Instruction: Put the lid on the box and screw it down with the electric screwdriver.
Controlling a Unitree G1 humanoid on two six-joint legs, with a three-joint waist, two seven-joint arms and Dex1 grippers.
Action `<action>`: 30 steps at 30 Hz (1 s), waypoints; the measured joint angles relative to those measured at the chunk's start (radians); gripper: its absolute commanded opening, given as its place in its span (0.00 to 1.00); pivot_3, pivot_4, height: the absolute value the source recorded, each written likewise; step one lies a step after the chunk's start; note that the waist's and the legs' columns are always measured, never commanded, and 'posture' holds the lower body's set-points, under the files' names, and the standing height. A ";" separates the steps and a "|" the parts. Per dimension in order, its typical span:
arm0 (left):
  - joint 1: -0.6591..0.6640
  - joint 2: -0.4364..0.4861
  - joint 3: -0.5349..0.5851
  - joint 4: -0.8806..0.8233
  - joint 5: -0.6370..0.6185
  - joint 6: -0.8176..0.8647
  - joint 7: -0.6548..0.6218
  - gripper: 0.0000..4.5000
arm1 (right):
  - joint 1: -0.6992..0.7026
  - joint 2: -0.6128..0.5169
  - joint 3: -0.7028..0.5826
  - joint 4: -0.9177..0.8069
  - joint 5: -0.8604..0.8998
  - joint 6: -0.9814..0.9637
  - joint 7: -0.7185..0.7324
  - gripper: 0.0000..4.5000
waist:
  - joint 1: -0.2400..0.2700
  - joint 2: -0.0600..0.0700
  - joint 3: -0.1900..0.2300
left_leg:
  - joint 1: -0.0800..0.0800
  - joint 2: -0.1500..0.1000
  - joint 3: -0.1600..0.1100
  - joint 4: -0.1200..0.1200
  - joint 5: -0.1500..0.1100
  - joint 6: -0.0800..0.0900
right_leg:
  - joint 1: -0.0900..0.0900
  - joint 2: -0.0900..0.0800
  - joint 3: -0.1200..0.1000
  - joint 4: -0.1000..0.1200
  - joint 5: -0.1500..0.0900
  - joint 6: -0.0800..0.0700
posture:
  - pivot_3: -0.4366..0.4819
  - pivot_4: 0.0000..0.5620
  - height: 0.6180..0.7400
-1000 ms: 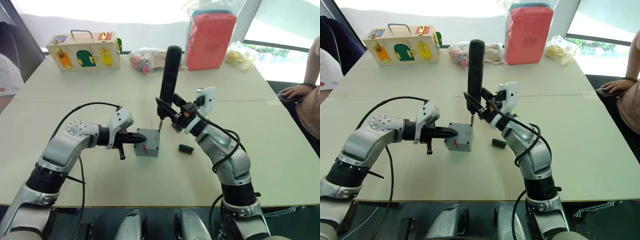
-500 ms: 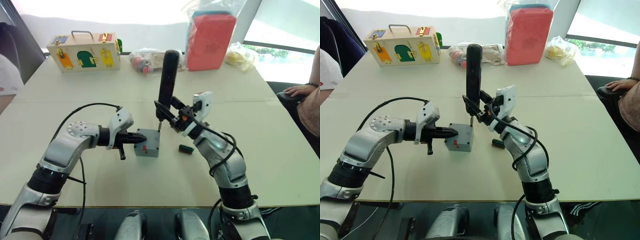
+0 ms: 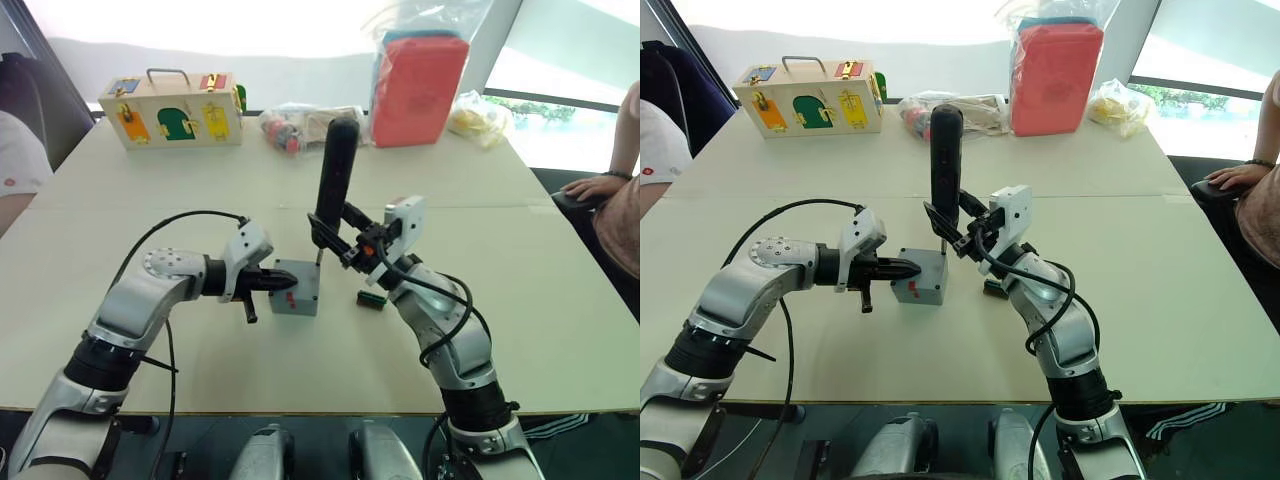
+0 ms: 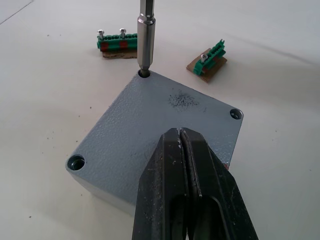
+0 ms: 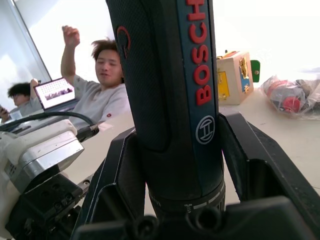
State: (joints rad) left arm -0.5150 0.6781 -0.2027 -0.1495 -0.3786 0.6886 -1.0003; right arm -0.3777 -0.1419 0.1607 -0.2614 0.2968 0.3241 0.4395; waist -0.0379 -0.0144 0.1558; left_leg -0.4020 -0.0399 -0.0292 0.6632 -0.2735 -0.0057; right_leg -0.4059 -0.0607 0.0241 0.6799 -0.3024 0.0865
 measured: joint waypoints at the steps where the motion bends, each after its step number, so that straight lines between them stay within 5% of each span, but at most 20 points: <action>1: 0.000 -0.005 -0.003 0.000 0.001 0.000 0.001 0.00 | 0.000 -0.003 0.000 0.000 0.001 0.007 0.000 0.41 | 0.000 0.000 0.000 | 0.002 0.000 0.000 0.000 0.000 0.000 | 0.002 0.000 0.000 0.000 0.000 0.000 | 0.48 0.27 0.98; 6: 0.010 -0.012 -0.011 -0.002 0.008 0.000 0.008 0.00 | -0.008 -0.003 -0.004 0.009 0.004 0.040 -0.001 0.41 | 0.000 0.001 -0.004 | 0.013 0.000 0.000 -0.007 -0.001 0.002 | 0.015 0.000 0.000 -0.011 0.000 -0.001 | 0.48 0.27 0.98; 30: 0.020 -0.029 -0.020 0.032 0.033 -0.050 0.008 0.00 | -0.079 -0.030 -0.005 0.013 -0.001 0.150 -0.034 0.41 | 0.004 0.001 -0.019 | 0.017 0.000 0.000 -0.014 -0.001 0.002 | 0.018 -0.001 0.000 -0.016 0.000 -0.001 | 0.48 0.27 0.98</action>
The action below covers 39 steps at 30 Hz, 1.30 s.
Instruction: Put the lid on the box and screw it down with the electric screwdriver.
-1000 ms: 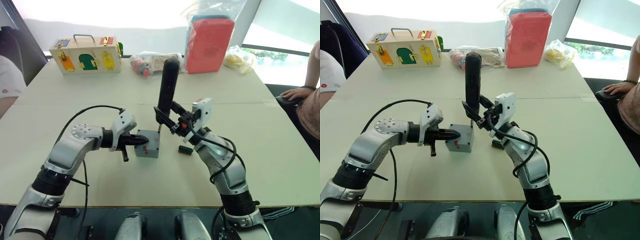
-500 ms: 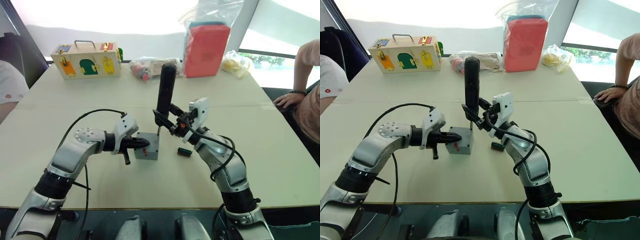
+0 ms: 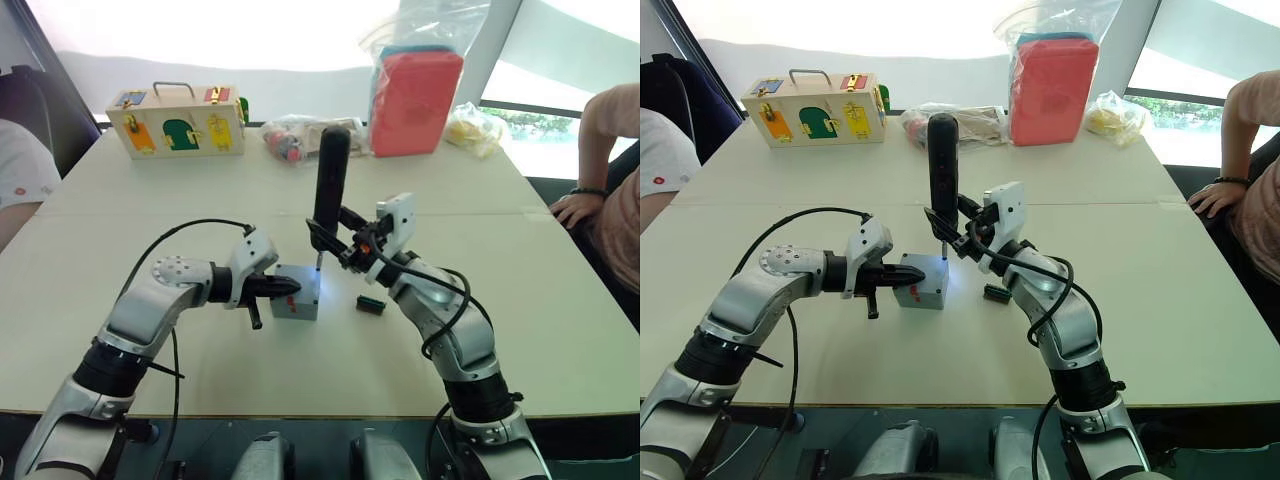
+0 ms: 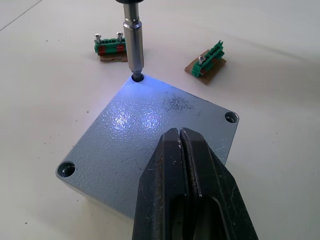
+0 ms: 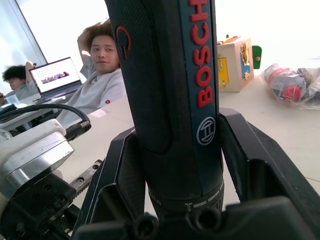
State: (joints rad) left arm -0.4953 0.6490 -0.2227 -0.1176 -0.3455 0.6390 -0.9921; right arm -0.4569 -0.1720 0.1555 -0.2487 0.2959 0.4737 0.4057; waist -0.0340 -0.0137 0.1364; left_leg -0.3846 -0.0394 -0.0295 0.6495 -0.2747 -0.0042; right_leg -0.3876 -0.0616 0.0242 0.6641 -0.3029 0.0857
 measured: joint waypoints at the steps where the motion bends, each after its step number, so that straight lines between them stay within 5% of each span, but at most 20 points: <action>1: -0.002 -0.002 0.000 0.005 0.003 -0.004 0.000 0.00 | -0.018 -0.005 -0.002 -0.002 0.001 0.023 -0.001 0.41 | 0.001 0.000 0.000 | 0.000 0.000 0.000 0.000 0.000 0.000 | 0.000 0.000 0.000 0.000 0.000 0.000 | 0.48 0.27 0.98; 9: -0.002 -0.024 0.016 0.036 0.005 -0.050 0.000 0.00 | -0.303 -0.096 -0.166 0.019 0.096 0.287 -0.045 0.41 | 0.024 0.002 0.003 | -0.009 -0.001 0.000 0.001 0.000 0.000 | -0.008 -0.002 0.000 -0.001 0.000 0.000 | 0.48 0.27 0.98; 16: -0.071 0.008 0.070 0.006 -0.094 0.095 -0.034 0.00 | -0.499 -0.242 -0.357 0.071 0.229 0.619 -0.083 0.41 | 0.017 0.002 0.004 | -0.019 -0.001 0.000 0.001 0.001 0.000 | -0.018 -0.001 0.000 0.000 0.000 -0.001 | 0.48 0.27 0.98; 22: -0.134 0.146 0.059 -0.124 -0.112 0.086 -0.184 0.00 | -0.421 -0.501 -0.405 0.205 0.367 1.108 -0.068 0.41 | 0.028 0.007 0.009 | -0.025 -0.001 0.000 0.001 0.000 0.001 | -0.021 -0.003 -0.001 -0.004 0.001 -0.001 | 0.48 0.27 0.98; 28: -0.132 0.157 0.007 -0.170 -0.103 0.066 -0.233 0.00 | -0.224 -0.807 -0.236 0.388 0.779 1.134 -0.161 0.41 | 0.008 0.013 0.019 | -0.026 0.000 0.004 0.002 -0.002 0.004 | -0.022 -0.002 0.000 -0.007 0.001 -0.001 | 0.48 0.27 0.98; 33: -0.095 0.135 0.003 -0.177 -0.100 0.058 -0.210 0.00 | -0.205 -0.834 -0.175 0.453 1.027 1.134 -0.346 0.41 | -0.011 0.009 0.025 | -0.025 0.001 0.004 0.005 0.000 0.006 | -0.022 0.000 0.000 -0.001 0.001 -0.001 | 0.48 0.27 0.98; 39: -0.049 0.137 0.004 -0.183 -0.099 0.065 -0.179 0.00 | -0.209 -0.799 -0.173 0.526 1.131 1.134 -0.535 0.41 | 0.002 0.006 0.028 | -0.027 0.001 0.003 0.011 -0.001 0.007 | -0.021 0.000 0.000 0.000 0.001 -0.001 | 0.48 0.27 0.98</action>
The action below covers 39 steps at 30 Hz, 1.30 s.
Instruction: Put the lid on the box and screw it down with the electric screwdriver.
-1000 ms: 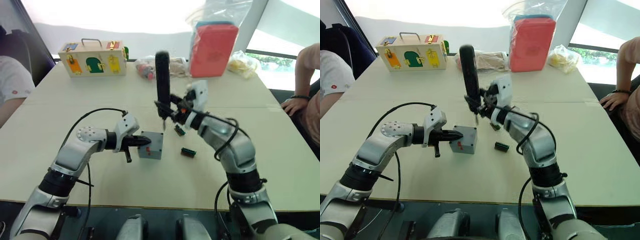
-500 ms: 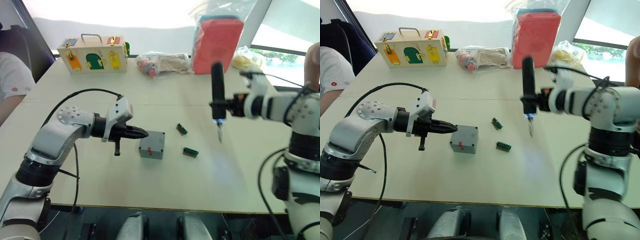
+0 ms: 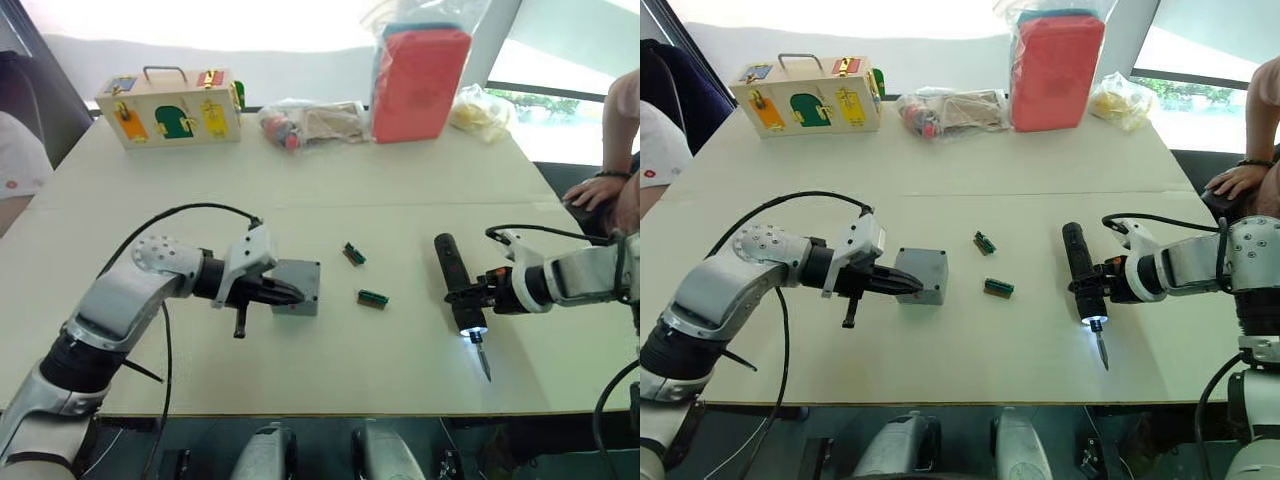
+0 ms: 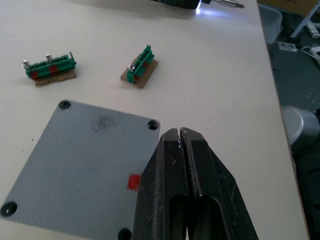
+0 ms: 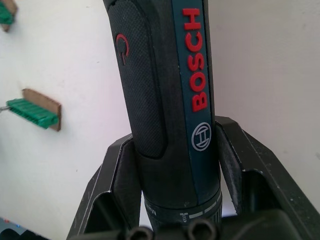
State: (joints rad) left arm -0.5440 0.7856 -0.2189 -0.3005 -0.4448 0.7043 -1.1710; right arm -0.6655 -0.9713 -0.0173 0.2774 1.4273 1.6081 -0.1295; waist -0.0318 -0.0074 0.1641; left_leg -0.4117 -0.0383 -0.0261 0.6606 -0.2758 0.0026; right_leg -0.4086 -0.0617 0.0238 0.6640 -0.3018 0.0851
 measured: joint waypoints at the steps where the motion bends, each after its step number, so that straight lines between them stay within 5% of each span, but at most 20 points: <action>1: 0.000 -0.001 0.000 0.001 0.000 0.000 0.007 0.00 | -0.008 0.007 0.000 0.007 0.017 0.000 -0.030 0.41 | 0.003 0.000 0.000 | 0.000 0.000 0.000 0.001 -0.001 0.001 | 0.001 0.000 0.000 0.000 0.000 0.000 | 0.48 0.27 0.98; 3: 0.000 -0.005 0.000 0.005 0.001 0.000 0.016 0.00 | -0.011 0.013 0.000 0.014 0.037 0.000 -0.063 0.41 | 0.011 0.000 0.000 | 0.000 0.000 0.001 0.002 -0.001 0.001 | 0.001 0.000 0.000 -0.001 0.001 0.001 | 0.48 0.27 0.98; 5: 0.000 -0.005 0.000 0.007 0.002 -0.001 0.020 0.00 | -0.012 0.014 0.000 0.021 0.052 0.000 -0.090 0.63 | 0.016 0.000 0.000 | 0.000 0.000 0.000 0.003 -0.001 0.001 | 0.001 0.000 0.000 -0.001 0.001 0.001 | 0.48 0.27 0.98; 10: -0.009 -0.008 0.000 0.020 0.002 -0.001 0.028 0.00 | -0.006 0.015 -0.009 -0.014 0.069 0.000 -0.122 0.99 | 0.020 0.000 0.000 | 0.000 0.000 0.000 0.004 -0.001 0.001 | 0.003 0.000 0.000 -0.001 0.001 0.001 | 0.48 0.27 0.98; 28: -0.072 -0.004 0.041 0.162 0.020 -0.016 0.051 0.00 | -0.065 0.155 -0.172 -0.186 -0.054 -0.005 -0.156 0.99 | 0.020 0.000 0.000 | 0.000 0.000 0.000 0.004 -0.001 0.002 | 0.002 -0.001 0.000 -0.001 0.001 0.002 | 0.48 0.27 0.98; 34: -0.090 -0.010 0.072 0.226 0.022 -0.017 0.073 0.00 | -0.145 0.156 -0.146 -0.461 -0.204 -0.291 0.205 0.99 | 0.013 0.000 0.001 | 0.000 0.001 -0.001 0.002 -0.001 0.002 | 0.001 0.001 -0.001 -0.001 0.001 0.002 | 0.48 0.27 0.98; 39: -0.031 -0.016 0.122 0.266 0.040 -0.015 0.152 0.00 | 0.087 0.113 0.095 -0.778 -0.450 -0.573 0.544 0.99 | 0.019 0.000 0.001 | -0.001 0.000 -0.001 0.003 -0.002 0.003 | 0.001 -0.001 -0.002 -0.001 0.001 0.002 | 0.48 0.27 0.98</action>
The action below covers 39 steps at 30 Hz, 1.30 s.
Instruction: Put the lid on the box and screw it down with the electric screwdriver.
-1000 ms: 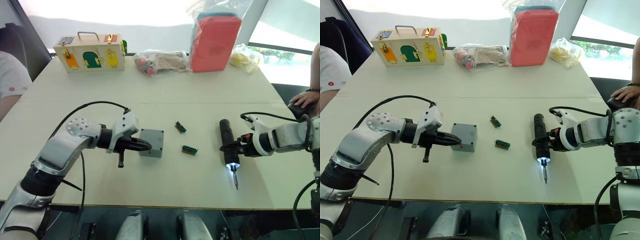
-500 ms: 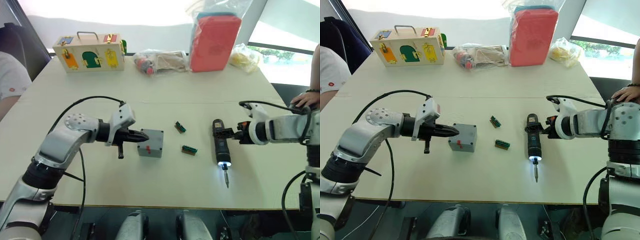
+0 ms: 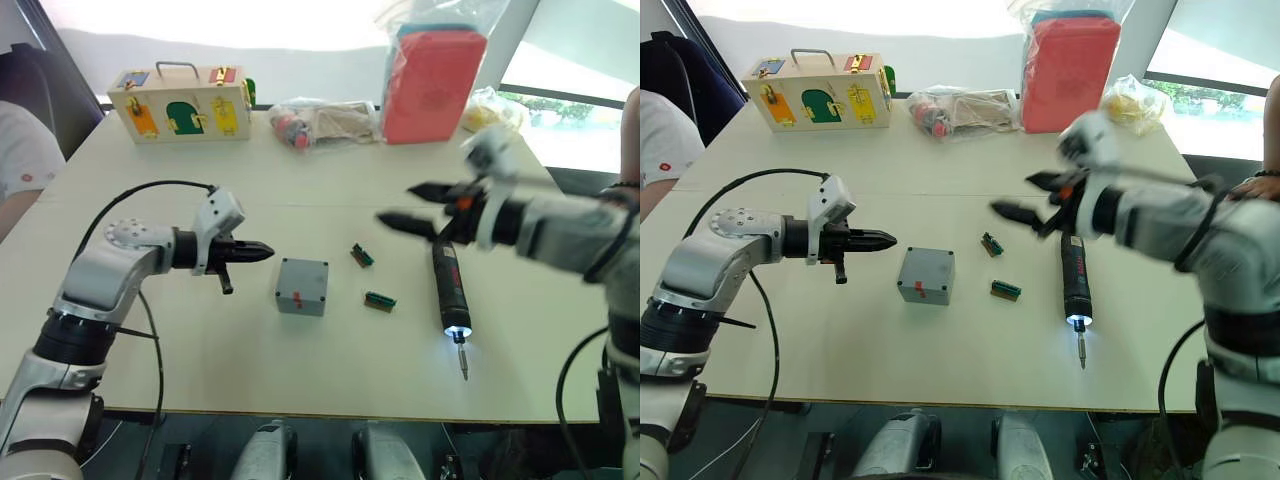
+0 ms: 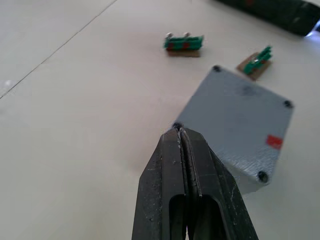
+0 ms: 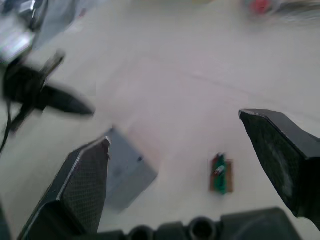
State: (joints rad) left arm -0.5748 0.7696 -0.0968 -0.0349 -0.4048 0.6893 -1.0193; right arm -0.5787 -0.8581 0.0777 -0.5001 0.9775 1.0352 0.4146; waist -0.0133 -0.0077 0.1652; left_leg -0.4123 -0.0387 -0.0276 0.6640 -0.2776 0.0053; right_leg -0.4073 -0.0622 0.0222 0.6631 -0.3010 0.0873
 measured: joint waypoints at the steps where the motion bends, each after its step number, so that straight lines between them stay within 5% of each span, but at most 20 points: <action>1: 0.016 -0.010 0.007 0.002 0.002 0.001 0.022 0.00 | 0.050 0.014 0.065 -0.015 -0.056 -0.042 0.040 0.99 | 0.000 0.000 0.000 | 0.000 -0.001 0.000 0.001 0.000 0.000 | 0.000 -0.001 0.001 0.000 0.000 0.001 | 0.48 0.27 0.98; 9: 0.105 -0.038 0.027 -0.029 0.004 0.019 0.091 0.00 | 0.166 0.133 0.194 0.009 -0.236 -0.156 0.127 0.99 | 0.004 -0.002 -0.001 | 0.000 -0.001 0.000 0.001 0.000 0.000 | 0.000 -0.002 0.000 0.000 0.001 0.002 | 0.48 0.27 0.98; 27: 0.108 -0.146 -0.048 -0.011 0.067 -0.010 0.117 0.00 | 0.111 0.244 0.314 0.100 -0.411 -0.102 0.218 0.99 | 0.002 -0.002 -0.001 | 0.000 -0.001 0.000 0.001 0.000 -0.001 | 0.000 -0.002 0.000 0.000 0.001 0.002 | 0.48 0.27 0.98; 39: -0.011 -0.184 -0.067 0.173 0.132 -0.115 0.085 0.00 | 0.079 0.345 0.284 0.086 -0.355 0.003 0.267 0.99 | 0.002 -0.002 -0.001 | 0.000 -0.002 0.000 0.001 0.001 -0.002 | -0.001 -0.002 0.000 0.001 0.001 0.002 | 0.48 0.27 0.98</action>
State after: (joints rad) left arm -0.5861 0.5859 -0.1634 0.1381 -0.2729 0.5740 -0.9342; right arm -0.4998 -0.5133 0.3616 -0.4144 0.6224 1.0381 0.6815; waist -0.0117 -0.0098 0.1646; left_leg -0.4118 -0.0402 -0.0279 0.6654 -0.2769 0.0036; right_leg -0.4079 -0.0640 0.0223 0.6643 -0.2996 0.0889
